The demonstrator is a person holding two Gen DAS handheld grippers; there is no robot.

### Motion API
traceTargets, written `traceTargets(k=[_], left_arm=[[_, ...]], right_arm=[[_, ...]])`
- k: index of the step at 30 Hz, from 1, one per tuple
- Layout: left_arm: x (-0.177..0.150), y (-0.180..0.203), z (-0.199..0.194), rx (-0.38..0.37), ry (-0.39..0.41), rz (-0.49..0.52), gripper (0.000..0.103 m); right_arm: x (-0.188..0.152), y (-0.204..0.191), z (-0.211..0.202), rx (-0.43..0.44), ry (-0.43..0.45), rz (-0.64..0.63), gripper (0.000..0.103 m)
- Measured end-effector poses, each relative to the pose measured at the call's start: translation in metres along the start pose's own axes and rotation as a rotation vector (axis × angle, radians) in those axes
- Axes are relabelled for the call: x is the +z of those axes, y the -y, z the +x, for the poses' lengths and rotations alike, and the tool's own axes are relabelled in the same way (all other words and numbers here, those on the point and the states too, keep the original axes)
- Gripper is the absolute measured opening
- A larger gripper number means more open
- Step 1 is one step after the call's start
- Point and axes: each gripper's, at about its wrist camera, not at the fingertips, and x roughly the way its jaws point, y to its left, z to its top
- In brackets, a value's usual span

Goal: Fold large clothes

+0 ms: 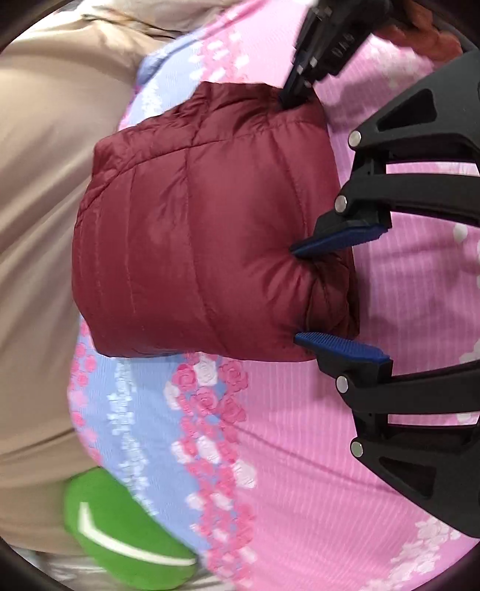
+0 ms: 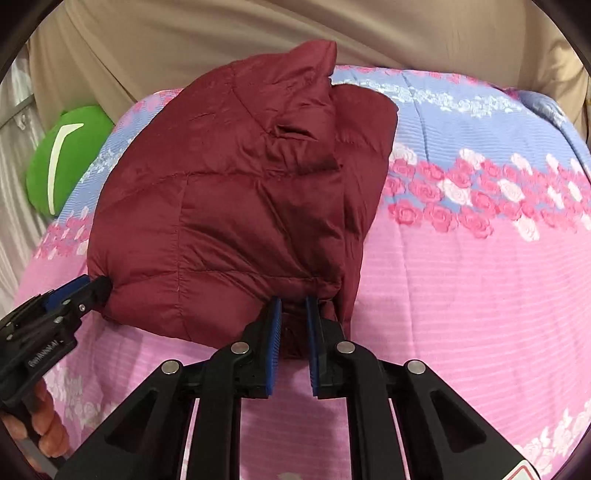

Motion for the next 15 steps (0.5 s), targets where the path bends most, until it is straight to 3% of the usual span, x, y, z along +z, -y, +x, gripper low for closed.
traceTargets(k=[4,9,15], left_arm=[[-0.005,0.007,0.000,0.053,0.014,0.040,0.047],[-0.022,-0.007,-0.017,-0.018,0.003,-0.055,0.048],[-0.058,0.010,-0.042,-0.029,0.055,-0.051,0.064]], right_arm=[[-0.005,0.001,-0.010,-0.026,0.000,-0.005,0.010],[-0.028,0.012,-0.034,-0.091,0.018,0.023,0.014],[-0.062,0.011,-0.055,-0.109,0.032,0.037,0.029]])
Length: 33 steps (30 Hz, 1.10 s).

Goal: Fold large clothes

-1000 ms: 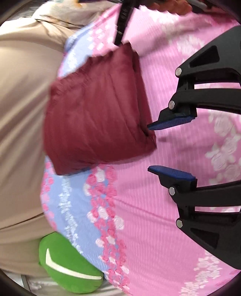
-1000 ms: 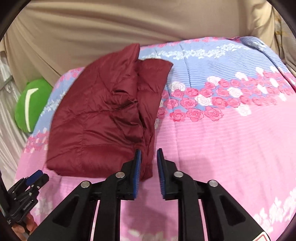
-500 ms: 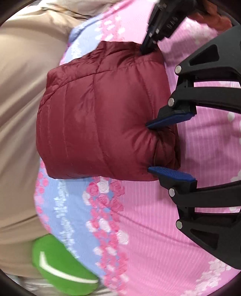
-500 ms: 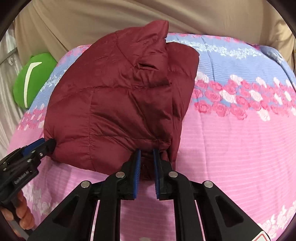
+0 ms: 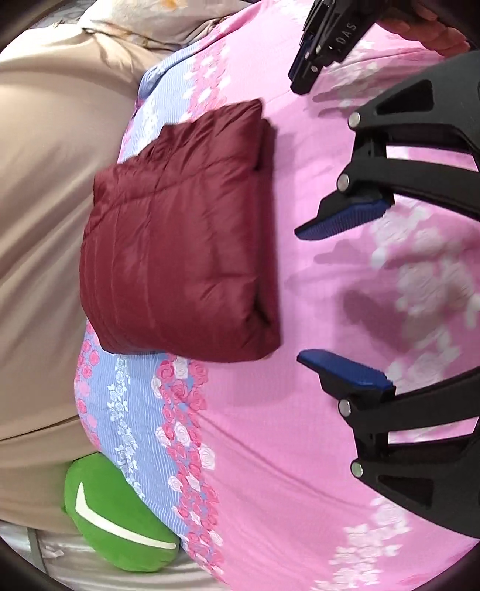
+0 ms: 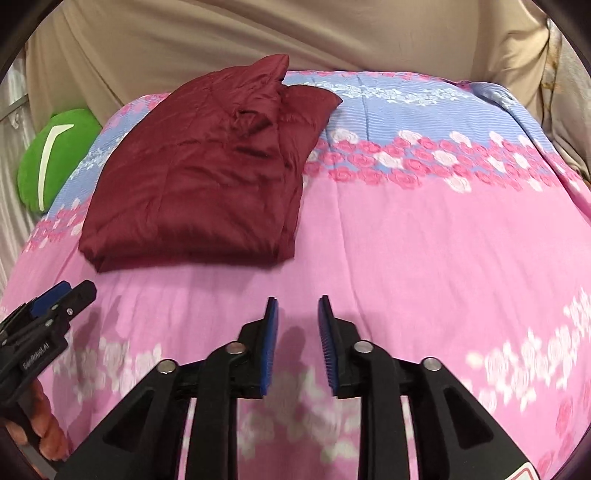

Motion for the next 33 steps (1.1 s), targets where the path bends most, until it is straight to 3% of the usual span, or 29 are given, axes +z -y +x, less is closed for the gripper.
traceTargets(k=[4,7,13,33], left_arm=[[-0.017,0.011,-0.010,0.031,0.022,-0.012,0.086],[-0.022,0.016,-0.014,0.055,0.017,-0.022,0.091],[-0.032,0.029,-0.011,0.095,-0.035,-0.002,0.092],[-0.040,0.033,-0.011,0.161,-0.047,0.001,0.094]], right_arm=[[-0.022,-0.011,-0.011,-0.052,0.026,-0.037,0.045],[-0.035,-0.016,-0.014,-0.087,0.043,-0.069,0.054],[-0.048,-0.015,-0.019,-0.087,0.042,-0.050,0.060],[-0.059,-0.026,-0.025,-0.107,0.055,-0.056,0.066]])
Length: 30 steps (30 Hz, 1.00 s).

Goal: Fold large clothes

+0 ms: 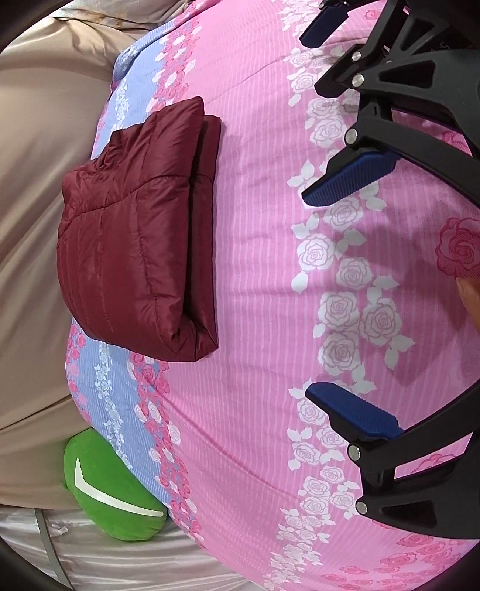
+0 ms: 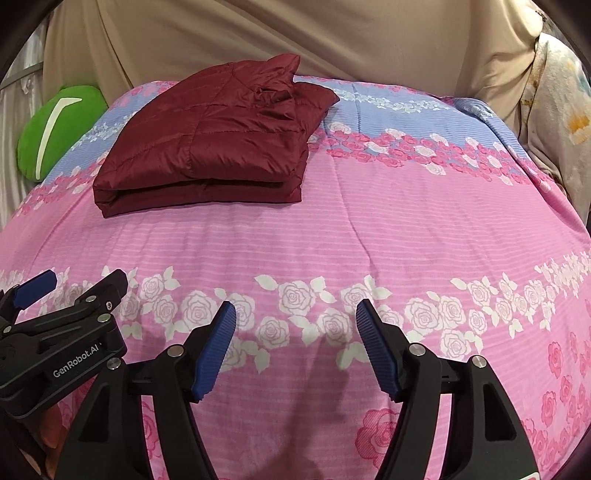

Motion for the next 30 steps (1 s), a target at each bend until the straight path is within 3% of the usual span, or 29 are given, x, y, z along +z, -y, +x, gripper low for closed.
traceTargets(k=[30], left_arm=[[-0.0006,0.0078,0.0045,0.060,-0.017,0.042,0.093]], right_arm=[[-0.0007,-0.0079,0.0038,-0.026,-0.012,-0.014,0.067]])
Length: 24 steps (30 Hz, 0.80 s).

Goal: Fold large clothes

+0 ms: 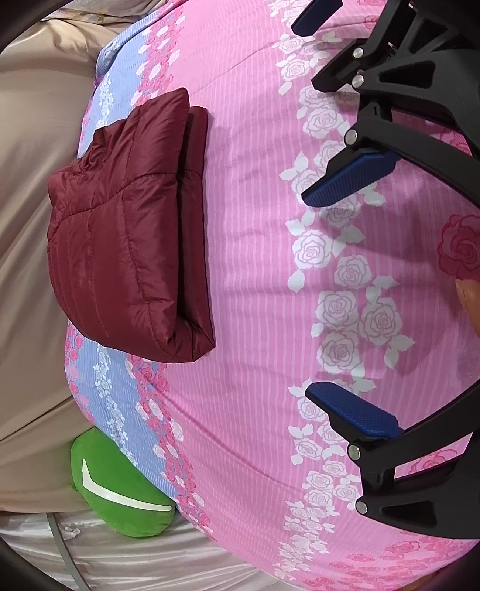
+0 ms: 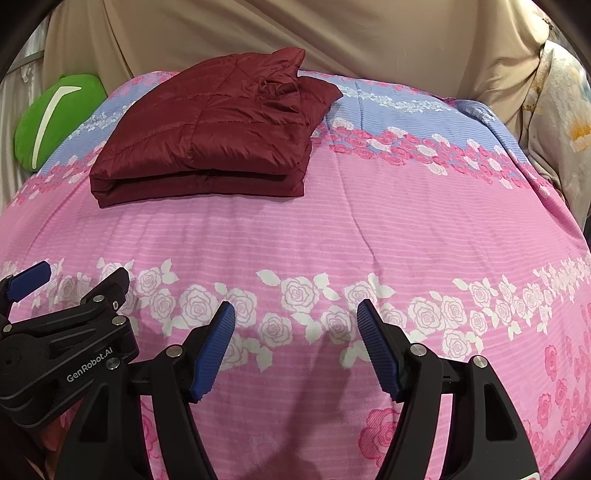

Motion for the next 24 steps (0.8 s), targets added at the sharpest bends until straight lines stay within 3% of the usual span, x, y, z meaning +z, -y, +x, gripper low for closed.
traceTargets(k=[24], left_arm=[[-0.0012,0.0033,0.0006,0.024,0.001,0.017,0.091]], right_arm=[[-0.0013,0.0010,0.0003,0.001,0.000,-0.004,0.067]])
